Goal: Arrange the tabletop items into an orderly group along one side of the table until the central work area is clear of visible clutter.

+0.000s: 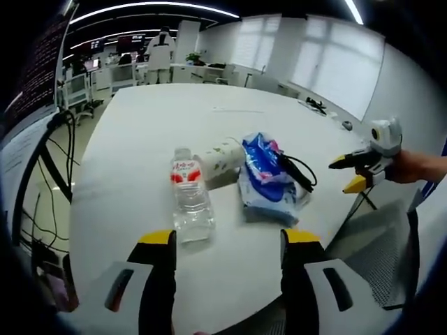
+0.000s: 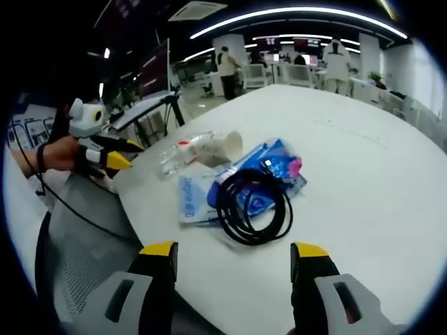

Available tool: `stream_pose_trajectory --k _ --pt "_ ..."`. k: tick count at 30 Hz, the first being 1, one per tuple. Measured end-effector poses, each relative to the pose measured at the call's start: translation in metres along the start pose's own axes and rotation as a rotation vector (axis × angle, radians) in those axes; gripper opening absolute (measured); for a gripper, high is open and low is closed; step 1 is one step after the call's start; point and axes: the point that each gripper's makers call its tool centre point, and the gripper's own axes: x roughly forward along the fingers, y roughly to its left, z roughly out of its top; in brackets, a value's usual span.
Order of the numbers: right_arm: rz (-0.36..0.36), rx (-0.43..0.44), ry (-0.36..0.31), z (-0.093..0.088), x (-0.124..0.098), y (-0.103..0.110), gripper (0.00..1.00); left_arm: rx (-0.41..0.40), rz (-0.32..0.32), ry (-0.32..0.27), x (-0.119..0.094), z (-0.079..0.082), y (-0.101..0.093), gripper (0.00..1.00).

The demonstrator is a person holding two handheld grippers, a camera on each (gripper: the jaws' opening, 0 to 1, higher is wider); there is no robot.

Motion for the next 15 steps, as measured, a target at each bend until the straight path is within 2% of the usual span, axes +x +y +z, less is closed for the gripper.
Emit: stream_pose_trajectory --k 8,15 --pt "-0.012 0.011 -0.009 -0.001 -0.003 0.0 0.66 -0.043 0.079 0.037 0.005 -0.001 0.01 0.56" --pt "-0.017 0.028 -0.016 -0.002 -0.002 0.0 0.66 -0.064 0.106 0.061 0.016 -0.002 0.018 0.54"
